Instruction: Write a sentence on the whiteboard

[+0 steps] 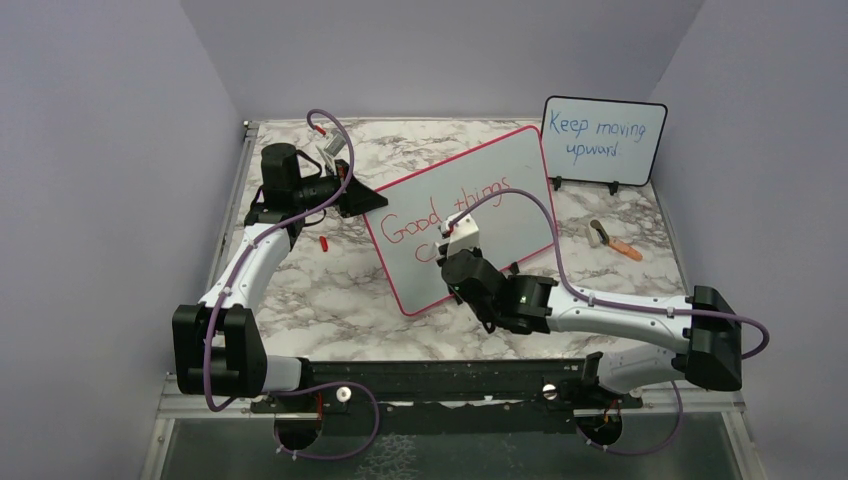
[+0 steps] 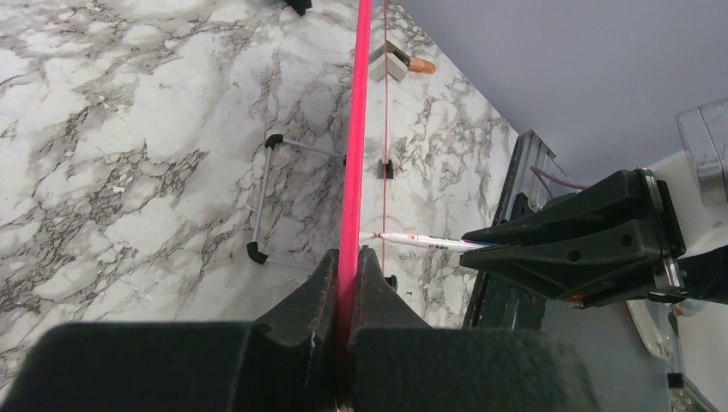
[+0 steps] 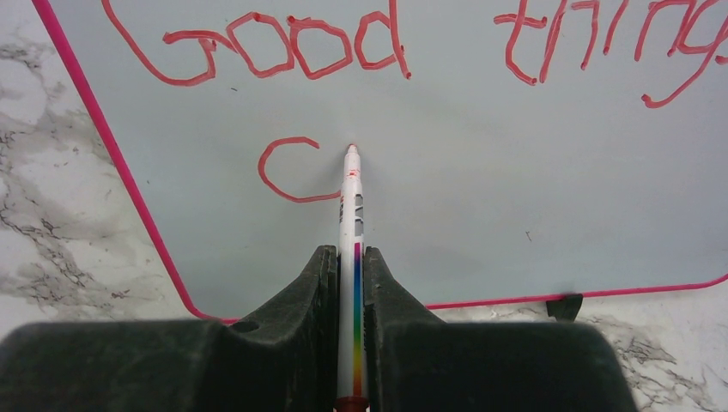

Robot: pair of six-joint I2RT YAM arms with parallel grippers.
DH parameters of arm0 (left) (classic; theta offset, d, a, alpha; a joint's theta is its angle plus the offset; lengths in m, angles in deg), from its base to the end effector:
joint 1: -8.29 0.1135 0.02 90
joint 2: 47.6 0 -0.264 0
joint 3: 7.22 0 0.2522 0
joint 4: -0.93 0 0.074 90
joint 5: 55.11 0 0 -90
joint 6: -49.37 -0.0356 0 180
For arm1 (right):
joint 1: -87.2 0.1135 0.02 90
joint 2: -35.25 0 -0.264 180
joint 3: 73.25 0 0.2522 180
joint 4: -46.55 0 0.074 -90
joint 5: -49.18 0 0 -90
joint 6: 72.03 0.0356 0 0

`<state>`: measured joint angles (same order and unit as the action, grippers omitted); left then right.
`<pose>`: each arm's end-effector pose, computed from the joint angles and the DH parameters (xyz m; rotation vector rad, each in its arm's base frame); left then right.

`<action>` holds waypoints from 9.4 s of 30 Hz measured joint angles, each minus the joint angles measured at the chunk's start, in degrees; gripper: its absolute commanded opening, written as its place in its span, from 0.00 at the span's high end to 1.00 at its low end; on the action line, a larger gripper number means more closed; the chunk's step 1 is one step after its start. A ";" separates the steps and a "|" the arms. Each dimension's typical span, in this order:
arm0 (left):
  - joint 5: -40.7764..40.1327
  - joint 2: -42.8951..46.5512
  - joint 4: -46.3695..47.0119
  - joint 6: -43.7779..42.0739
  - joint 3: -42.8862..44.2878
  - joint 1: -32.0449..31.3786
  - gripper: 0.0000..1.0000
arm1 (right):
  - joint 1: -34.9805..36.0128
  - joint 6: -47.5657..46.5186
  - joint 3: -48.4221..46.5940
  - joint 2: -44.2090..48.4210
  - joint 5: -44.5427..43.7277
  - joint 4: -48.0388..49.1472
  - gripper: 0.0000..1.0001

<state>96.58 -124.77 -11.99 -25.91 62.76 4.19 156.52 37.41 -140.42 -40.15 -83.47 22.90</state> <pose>0.2939 -0.0525 0.3081 0.5706 1.8275 -1.2428 0.1243 0.2610 0.2800 -0.4344 1.9275 0.2117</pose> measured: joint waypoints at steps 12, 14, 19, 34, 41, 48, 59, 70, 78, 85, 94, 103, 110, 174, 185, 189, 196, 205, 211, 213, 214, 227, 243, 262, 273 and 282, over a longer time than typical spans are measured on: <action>-0.02 -0.20 0.02 0.00 0.00 0.02 1.00 | -0.44 0.02 0.00 -0.72 0.22 -0.02 0.99; -0.02 -0.20 0.02 0.00 0.00 0.04 1.00 | -0.44 0.09 0.00 -0.74 0.42 -0.04 0.99; -0.02 -0.22 -0.02 0.00 0.00 0.11 1.00 | -0.44 0.66 0.00 -0.74 1.22 -1.01 0.99; -0.02 -0.22 -0.02 0.00 0.00 0.11 1.00 | -0.39 2.23 0.04 -0.66 2.23 -3.96 0.99; -0.02 -0.22 0.00 0.00 0.00 0.11 1.00 | -0.37 2.69 0.15 -0.63 2.10 -6.19 0.99; 0.00 -0.22 0.00 0.00 0.00 0.11 1.00 | -0.39 3.06 0.26 -0.57 1.40 -6.86 0.99; -0.02 -0.26 0.07 0.00 0.00 0.11 1.00 | -1.86 2.32 0.28 -0.07 -0.20 -6.54 0.99; -0.02 -0.33 0.13 0.02 0.00 0.11 1.00 | -2.21 -0.44 0.28 0.00 -0.57 -5.40 0.99; -0.02 -0.37 0.15 0.09 0.00 0.13 1.00 | -2.49 -2.43 -0.02 0.00 -0.57 -3.26 0.99; 0.00 -0.37 0.15 0.13 0.00 0.11 1.00 | -2.97 -3.45 -0.87 -0.02 -0.24 -1.29 0.99; -0.02 -0.42 0.15 0.20 0.00 0.13 1.00 | -3.04 -4.57 -1.79 -0.48 1.60 -0.87 0.99; -0.04 -0.44 0.13 0.20 0.00 0.17 1.00 | -3.02 -4.87 -1.84 -0.55 4.15 -0.63 0.99; -0.04 -0.52 0.13 0.20 0.00 0.24 1.00 | -3.02 -4.50 -1.84 -0.57 5.73 -1.01 0.99; 0.20 -0.52 0.26 0.26 0.00 0.22 1.00 | -5.86 -4.59 1.01 3.02 3.74 -0.22 0.99; 0.17 -0.61 0.24 0.24 0.00 0.22 1.00 | -6.05 -3.78 1.01 2.38 3.69 -0.46 0.99; 0.15 -0.63 0.24 0.24 0.00 0.24 1.00 | -6.03 -2.49 1.44 2.56 3.74 -1.31 0.99; 0.17 -0.63 0.24 0.24 0.00 0.24 1.00 | -6.03 -0.50 2.64 3.26 4.17 -4.83 0.99; 0.20 -0.63 0.28 0.24 0.00 0.22 1.00 | -6.05 0.28 2.93 3.82 5.07 -6.69 0.99; 0.22 -0.63 0.28 0.24 0.00 0.22 1.00 | -6.08 -0.59 3.17 5.88 5.11 -6.08 0.99; 0.22 -0.63 0.28 0.26 0.00 0.22 1.00 | -6.08 -1.22 3.17 6.75 5.07 -5.31 0.99; 0.22 -0.63 0.28 0.24 0.00 0.22 1.00 | -6.10 -1.51 3.17 6.97 5.05 -4.79 0.99; 0.24 -0.63 0.28 0.26 0.00 0.22 1.00 | -6.34 -3.74 3.17 5.09 5.11 -1.25 0.99; 0.22 -0.63 0.28 0.24 0.02 0.22 1.00 | -6.45 -4.92 3.13 4.00 4.39 0.04 0.99; 0.24 -0.63 0.31 0.24 0.02 0.22 1.00 | -7.69 -3.63 3.98 5.33 2.03 0.61 0.99; 0.26 -0.63 0.28 0.24 0.02 0.22 1.00 | -7.82 -1.97 5.11 6.71 2.97 -0.46 0.99; 0.24 -0.63 0.28 0.24 0.02 0.22 1.00 | -7.82 -4.24 5.01 7.54 6.36 0.20 0.99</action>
<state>96.82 -125.40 -11.71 -25.67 62.79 4.41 148.69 33.17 -135.42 -32.61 -77.11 23.09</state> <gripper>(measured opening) 0.039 0.159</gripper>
